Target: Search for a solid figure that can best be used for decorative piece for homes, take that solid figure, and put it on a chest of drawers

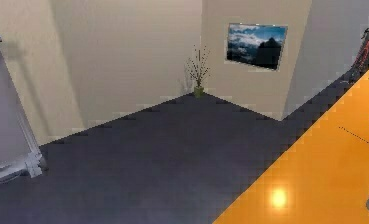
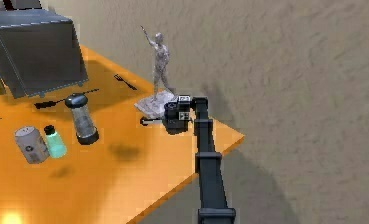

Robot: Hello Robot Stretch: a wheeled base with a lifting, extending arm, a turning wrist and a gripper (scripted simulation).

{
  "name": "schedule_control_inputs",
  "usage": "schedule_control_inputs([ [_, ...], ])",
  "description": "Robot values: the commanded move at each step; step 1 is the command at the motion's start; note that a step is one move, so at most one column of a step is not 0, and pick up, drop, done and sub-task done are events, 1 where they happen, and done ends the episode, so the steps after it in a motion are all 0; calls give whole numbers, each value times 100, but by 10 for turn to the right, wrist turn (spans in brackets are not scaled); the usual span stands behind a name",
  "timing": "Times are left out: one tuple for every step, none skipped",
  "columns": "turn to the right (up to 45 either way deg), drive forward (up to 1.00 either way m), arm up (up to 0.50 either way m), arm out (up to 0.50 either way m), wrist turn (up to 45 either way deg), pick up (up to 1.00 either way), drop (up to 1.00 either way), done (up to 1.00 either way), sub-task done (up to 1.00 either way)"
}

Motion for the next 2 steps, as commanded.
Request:
schedule_control_inputs([
  [0, 0, 10, 0, 0, 0, 0, 0, 0],
  [0, 0, 6, 0, 0, 0, 0, 0, 0],
])
